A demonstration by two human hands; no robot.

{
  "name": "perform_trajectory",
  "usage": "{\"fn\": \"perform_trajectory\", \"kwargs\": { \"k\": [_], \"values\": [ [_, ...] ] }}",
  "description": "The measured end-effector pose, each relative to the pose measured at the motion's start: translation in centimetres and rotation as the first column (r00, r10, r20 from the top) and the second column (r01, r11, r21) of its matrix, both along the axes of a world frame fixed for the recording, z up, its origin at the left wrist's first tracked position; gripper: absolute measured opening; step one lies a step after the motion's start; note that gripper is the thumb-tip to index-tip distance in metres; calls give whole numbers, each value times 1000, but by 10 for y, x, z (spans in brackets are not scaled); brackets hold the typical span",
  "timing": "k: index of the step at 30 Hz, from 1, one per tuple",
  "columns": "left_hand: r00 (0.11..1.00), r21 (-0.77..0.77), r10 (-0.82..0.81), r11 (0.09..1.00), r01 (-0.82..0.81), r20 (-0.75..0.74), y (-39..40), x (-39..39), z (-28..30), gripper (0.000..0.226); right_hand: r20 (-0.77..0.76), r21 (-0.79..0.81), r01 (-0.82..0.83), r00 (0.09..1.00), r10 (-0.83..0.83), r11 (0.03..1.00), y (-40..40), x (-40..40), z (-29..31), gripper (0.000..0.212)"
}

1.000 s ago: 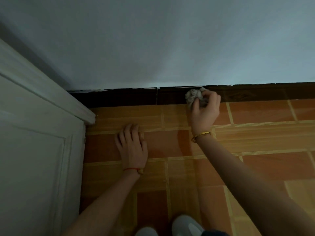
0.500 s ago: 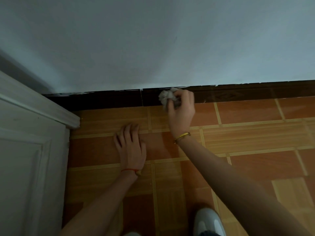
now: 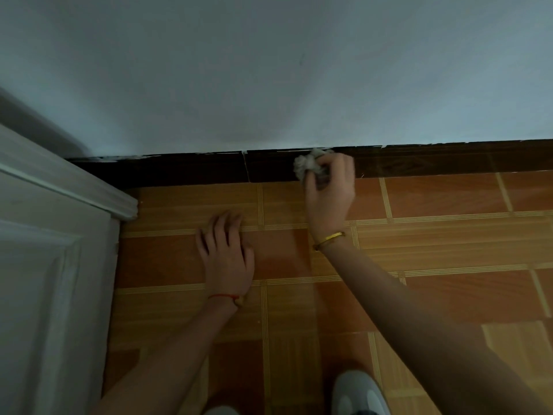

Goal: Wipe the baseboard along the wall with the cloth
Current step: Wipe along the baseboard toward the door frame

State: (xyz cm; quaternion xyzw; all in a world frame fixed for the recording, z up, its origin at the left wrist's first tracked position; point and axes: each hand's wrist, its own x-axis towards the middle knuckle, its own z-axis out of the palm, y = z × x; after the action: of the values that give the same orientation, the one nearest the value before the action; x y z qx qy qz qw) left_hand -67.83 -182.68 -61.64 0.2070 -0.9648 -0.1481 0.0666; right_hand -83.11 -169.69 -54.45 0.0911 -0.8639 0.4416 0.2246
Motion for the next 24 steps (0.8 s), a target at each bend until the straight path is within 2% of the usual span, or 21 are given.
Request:
{"fn": "perform_trajectory", "kwargs": {
  "k": [4, 10, 15, 18, 24],
  "values": [
    [1000, -5, 3, 1000, -3, -16, -1, 0, -1, 52, 6, 13, -39, 999, 39, 999, 0, 0, -6, 22],
    [1000, 0, 3, 1000, -3, 1, -1, 0, 0, 52, 169, 97, 96, 979, -112, 991, 48, -14, -33, 25],
    [1000, -15, 9, 1000, -9, -8, 0, -1, -1, 51, 208, 144, -41, 978, 10, 989, 11, -2, -37, 26],
    [1000, -16, 7, 1000, -8, -13, 0, -1, -2, 51, 227, 159, -70, 973, 33, 985, -10, 5, -42, 29],
    [999, -14, 7, 1000, -8, -38, 0, -1, -2, 50, 195, 222, -192, 969, 150, 956, 16, -3, -43, 30]
  ]
}}
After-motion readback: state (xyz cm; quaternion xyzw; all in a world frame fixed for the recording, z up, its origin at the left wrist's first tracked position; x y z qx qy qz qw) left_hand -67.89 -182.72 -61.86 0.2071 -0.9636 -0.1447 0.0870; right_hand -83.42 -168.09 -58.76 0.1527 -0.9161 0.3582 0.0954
